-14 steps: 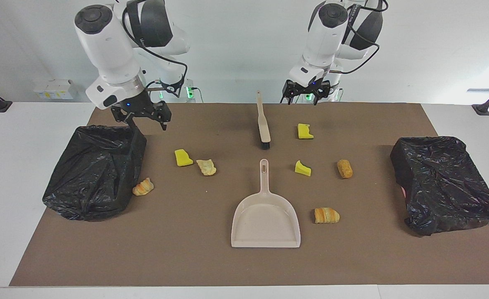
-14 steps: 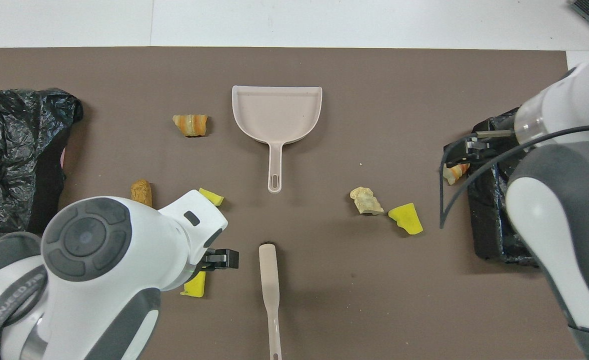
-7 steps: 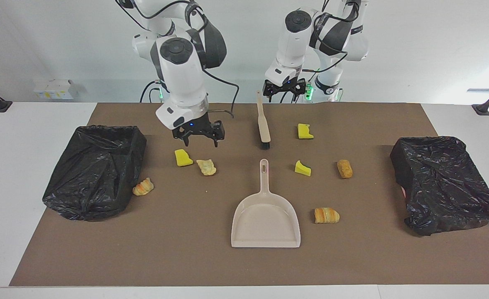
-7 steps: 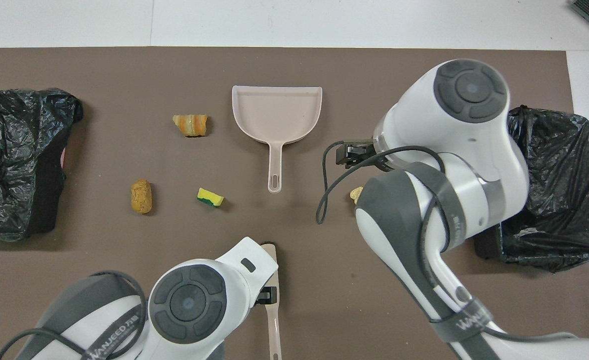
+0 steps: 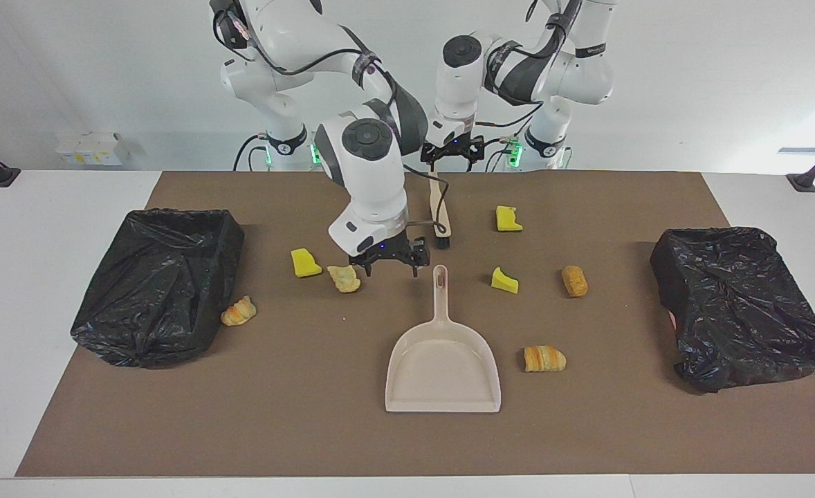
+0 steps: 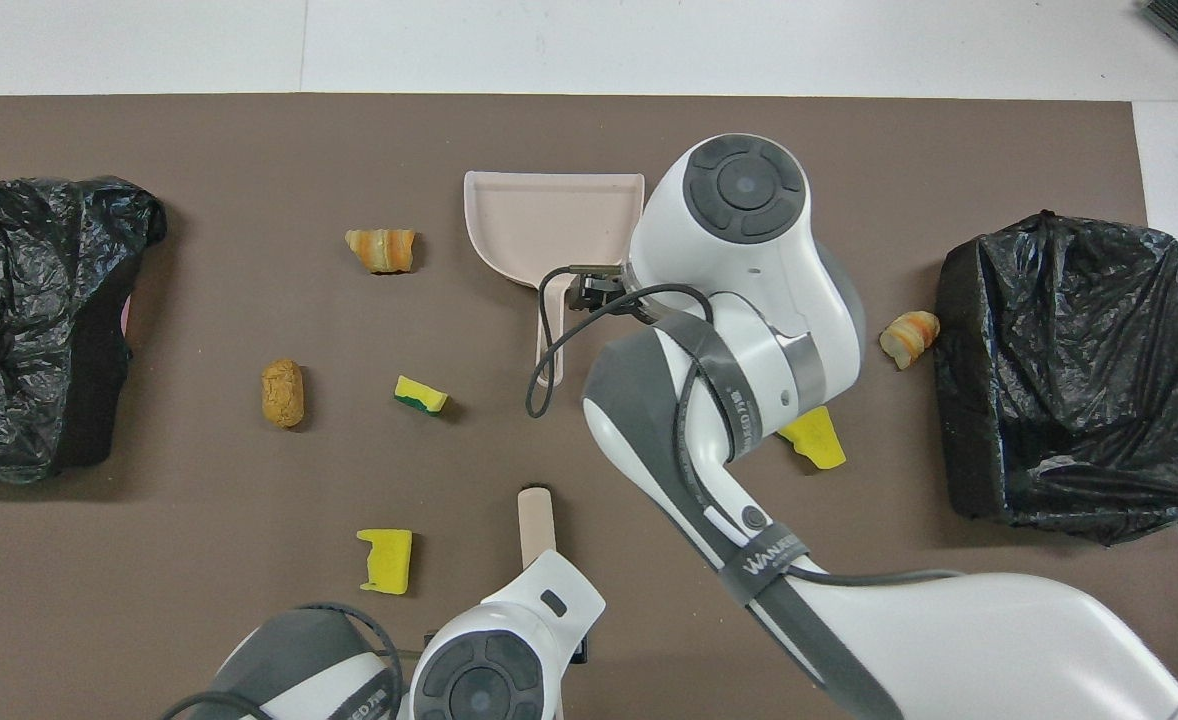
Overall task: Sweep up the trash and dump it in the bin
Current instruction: 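Grasp the dustpan handle with the right gripper while the left gripper grasps the brush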
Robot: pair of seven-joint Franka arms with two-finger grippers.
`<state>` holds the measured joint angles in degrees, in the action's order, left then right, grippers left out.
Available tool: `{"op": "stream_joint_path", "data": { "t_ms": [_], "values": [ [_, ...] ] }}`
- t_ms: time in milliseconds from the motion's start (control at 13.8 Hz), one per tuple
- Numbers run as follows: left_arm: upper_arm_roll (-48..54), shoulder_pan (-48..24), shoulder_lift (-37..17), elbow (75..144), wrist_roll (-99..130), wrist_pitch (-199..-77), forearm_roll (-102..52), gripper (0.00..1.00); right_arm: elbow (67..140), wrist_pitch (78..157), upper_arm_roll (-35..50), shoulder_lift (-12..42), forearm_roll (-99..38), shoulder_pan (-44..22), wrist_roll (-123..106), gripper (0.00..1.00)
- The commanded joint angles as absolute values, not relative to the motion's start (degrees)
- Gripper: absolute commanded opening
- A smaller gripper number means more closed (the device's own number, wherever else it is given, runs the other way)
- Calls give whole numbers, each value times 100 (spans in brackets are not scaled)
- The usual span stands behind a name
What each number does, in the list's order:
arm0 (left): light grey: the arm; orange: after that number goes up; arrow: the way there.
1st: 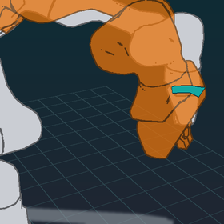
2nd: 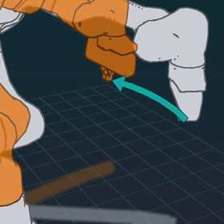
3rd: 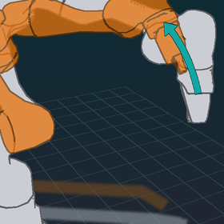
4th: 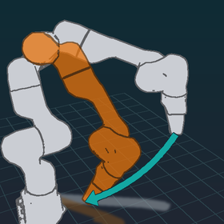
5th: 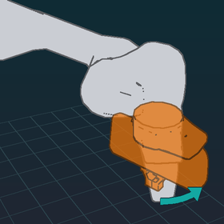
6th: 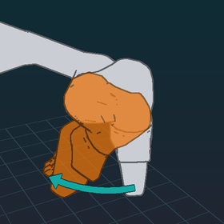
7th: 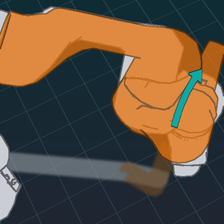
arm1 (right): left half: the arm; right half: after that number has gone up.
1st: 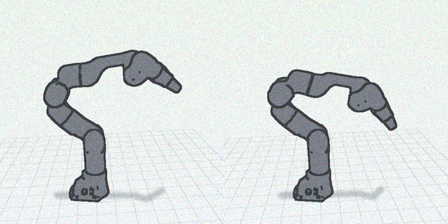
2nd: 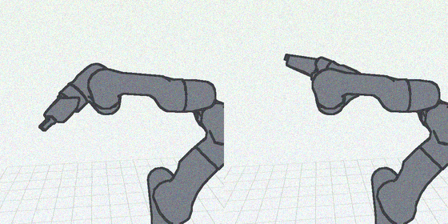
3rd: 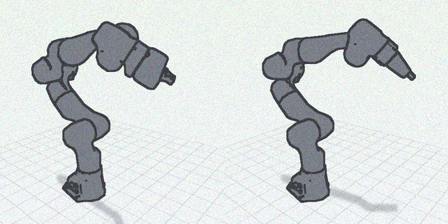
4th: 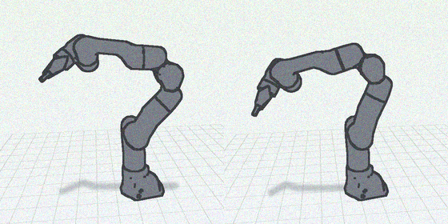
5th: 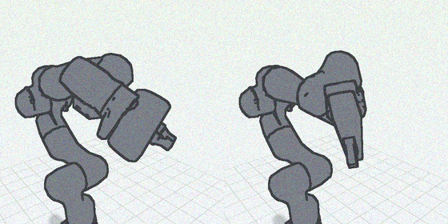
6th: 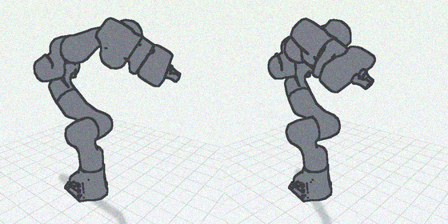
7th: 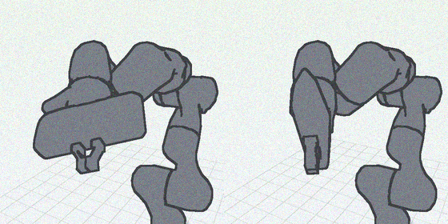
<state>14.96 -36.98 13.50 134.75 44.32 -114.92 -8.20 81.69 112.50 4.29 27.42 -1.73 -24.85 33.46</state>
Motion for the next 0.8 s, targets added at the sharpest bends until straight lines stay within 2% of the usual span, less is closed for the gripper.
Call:
{"op": "stream_joint_path", "data": {
  "t_ms": [0, 145, 290, 362, 435, 724],
  "values": [
    [1415, -3990, 1538, 13930, 4588, -11908, -879, 100, 7429, 11408, 378, 3496, -193, -2776, 3691, 100],
    [1415, -4200, 1512, 14097, 4885, -12163, -879, 100, 7155, 11434, 369, 3813, -176, -2891, 3735, 100],
    [1415, -4323, 1459, 14194, 5001, -12339, -888, 100, 7233, 11461, 360, 3814, -97, -3067, 3753, 100],
    [1415, -4359, 1433, 14255, 5036, -12436, -888, 100, 7320, 11470, 378, 3814, -44, -3076, 3788, 95],
    [1415, -4420, 1407, 14325, 5158, -12550, -888, 100, 7391, 11513, 395, 3814, 26, -3102, 3849, 89],
    [1415, -4500, 1310, 14379, 5265, -12674, -958, 100, 7427, 11514, 404, 3771, 176, -3138, 3850, 46]
  ]
}}
